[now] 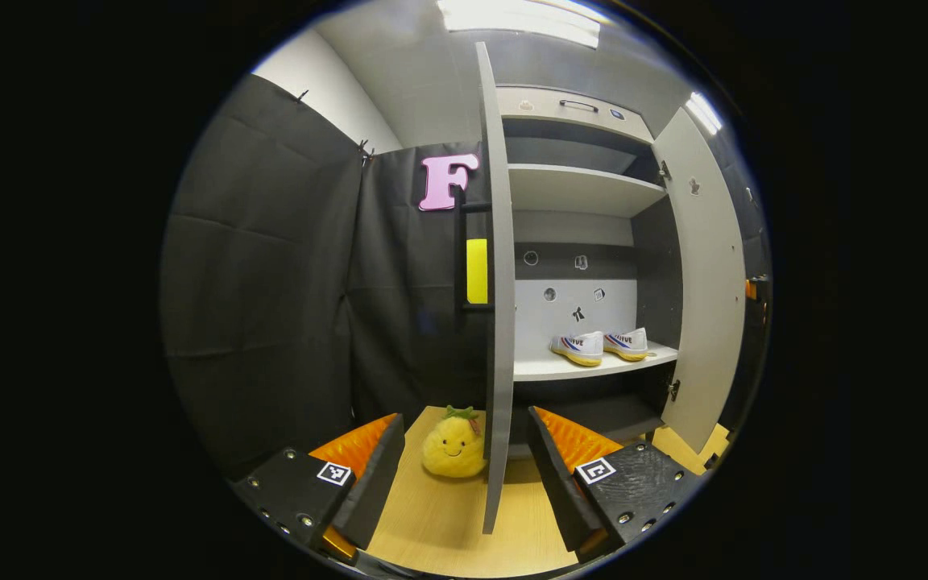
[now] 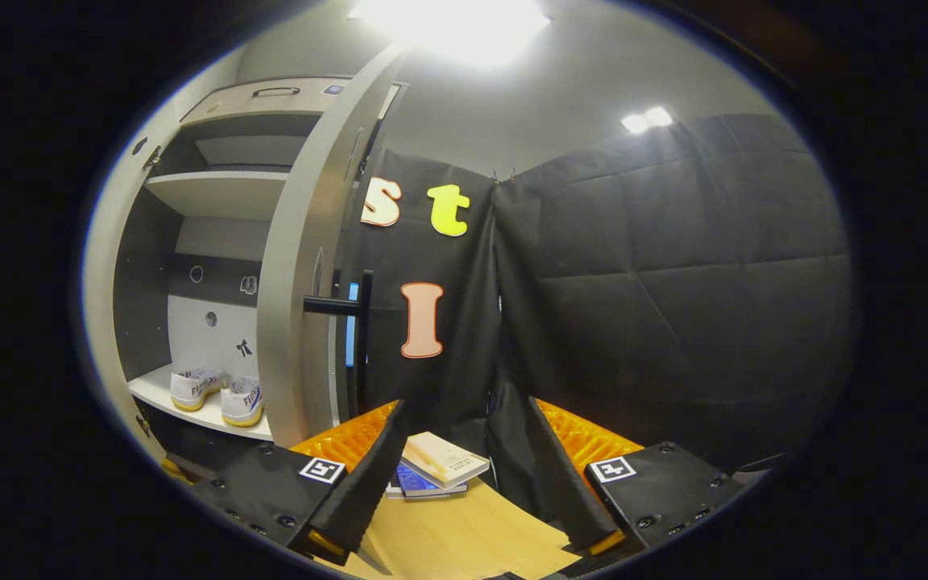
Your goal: Grab one shoe with the right hand and put it into the shoe cabinet, grab the other shoe with the left hand and put it into the shoe cabinet; then close the right door with the right hand and the left door with the left hand.
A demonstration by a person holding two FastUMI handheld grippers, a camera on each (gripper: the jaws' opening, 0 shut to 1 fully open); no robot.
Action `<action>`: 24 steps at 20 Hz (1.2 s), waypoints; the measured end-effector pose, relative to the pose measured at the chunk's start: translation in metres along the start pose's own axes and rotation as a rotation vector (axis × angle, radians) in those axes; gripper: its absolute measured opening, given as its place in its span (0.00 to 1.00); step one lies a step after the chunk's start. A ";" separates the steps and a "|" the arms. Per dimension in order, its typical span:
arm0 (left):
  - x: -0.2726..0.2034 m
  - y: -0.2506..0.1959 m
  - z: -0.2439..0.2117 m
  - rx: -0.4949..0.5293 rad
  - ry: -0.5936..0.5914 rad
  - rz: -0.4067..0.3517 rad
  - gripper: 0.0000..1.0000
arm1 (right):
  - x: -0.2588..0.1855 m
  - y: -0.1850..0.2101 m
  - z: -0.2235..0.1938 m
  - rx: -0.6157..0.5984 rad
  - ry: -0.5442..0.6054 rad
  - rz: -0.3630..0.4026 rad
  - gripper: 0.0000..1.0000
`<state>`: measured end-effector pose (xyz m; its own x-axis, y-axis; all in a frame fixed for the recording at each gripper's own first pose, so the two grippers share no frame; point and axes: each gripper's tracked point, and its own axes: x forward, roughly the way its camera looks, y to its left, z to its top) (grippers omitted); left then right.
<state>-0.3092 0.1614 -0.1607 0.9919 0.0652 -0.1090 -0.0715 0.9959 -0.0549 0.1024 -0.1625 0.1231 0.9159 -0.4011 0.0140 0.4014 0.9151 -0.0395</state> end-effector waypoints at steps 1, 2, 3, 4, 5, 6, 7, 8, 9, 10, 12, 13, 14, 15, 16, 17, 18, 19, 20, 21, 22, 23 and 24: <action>0.001 -0.001 -0.002 -0.003 0.003 -0.003 0.82 | -0.005 0.007 0.003 0.006 -0.006 0.017 0.93; 0.002 -0.003 -0.003 -0.006 0.006 -0.006 0.82 | -0.007 0.015 0.002 0.004 -0.007 0.036 0.89; 0.002 -0.005 -0.005 -0.007 0.008 -0.009 0.82 | -0.008 0.022 0.004 0.002 -0.012 0.053 0.93; 0.003 -0.006 -0.004 -0.008 0.009 -0.011 0.82 | -0.012 0.027 0.005 0.000 -0.013 0.070 0.93; 0.001 -0.007 -0.004 -0.010 0.009 -0.015 0.82 | -0.015 0.032 0.005 0.001 -0.014 0.086 0.93; 0.002 -0.008 -0.004 -0.011 0.009 -0.017 0.82 | -0.017 0.040 0.004 0.002 -0.013 0.103 0.93; 0.000 -0.008 -0.005 -0.011 0.008 -0.017 0.82 | -0.018 0.044 0.005 0.007 -0.012 0.115 0.93; -0.001 -0.008 -0.004 -0.010 0.007 -0.015 0.82 | -0.018 0.048 0.005 0.008 -0.012 0.127 0.93; -0.003 -0.007 -0.004 -0.008 0.007 -0.012 0.82 | -0.017 0.051 0.006 0.011 -0.012 0.136 0.89; -0.005 -0.006 -0.003 -0.008 0.005 -0.008 0.82 | -0.016 0.055 0.005 0.016 -0.011 0.145 0.93; -0.008 -0.002 -0.003 -0.006 0.004 0.003 0.82 | -0.018 0.064 0.005 0.032 -0.010 0.172 0.93; -0.010 0.001 -0.003 -0.007 0.005 0.010 0.82 | -0.019 0.070 0.005 0.038 -0.011 0.191 0.93; -0.011 0.002 -0.003 -0.010 0.006 0.016 0.82 | -0.020 0.078 0.005 0.044 -0.013 0.214 0.93; -0.013 0.005 -0.003 -0.014 0.007 0.022 0.82 | -0.021 0.086 0.006 0.048 -0.015 0.238 0.93; -0.013 0.007 -0.003 -0.018 0.007 0.028 0.82 | -0.023 0.095 0.006 0.050 -0.016 0.262 0.93; -0.016 0.009 -0.003 -0.020 0.007 0.035 0.82 | -0.024 0.104 0.007 0.056 -0.017 0.285 0.93; -0.017 0.012 -0.003 -0.020 0.008 0.043 0.82 | -0.024 0.112 0.008 0.058 -0.012 0.308 0.93; -0.019 0.015 -0.004 -0.018 0.008 0.052 0.82 | -0.023 0.122 0.009 0.059 -0.011 0.329 0.93; -0.020 0.020 -0.004 -0.016 0.010 0.062 0.82 | -0.023 0.132 0.010 0.055 -0.011 0.351 0.94; -0.023 0.026 -0.005 -0.014 0.012 0.073 0.82 | -0.022 0.140 0.010 0.050 -0.012 0.367 0.94; -0.024 0.031 -0.004 -0.014 0.015 0.087 0.82 | -0.021 0.149 0.011 0.044 -0.015 0.384 0.89; -0.027 0.035 -0.004 -0.017 0.018 0.097 0.82 | -0.022 0.155 0.011 0.041 -0.015 0.399 0.94; -0.028 0.040 -0.003 -0.022 0.019 0.107 0.82 | -0.024 0.159 0.011 0.041 -0.016 0.412 0.92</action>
<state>-0.3401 0.1994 -0.1633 0.9763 0.1694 -0.1346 -0.1792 0.9817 -0.0638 0.1446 -0.0073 0.1272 0.9998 -0.0004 0.0209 0.0005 1.0000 -0.0054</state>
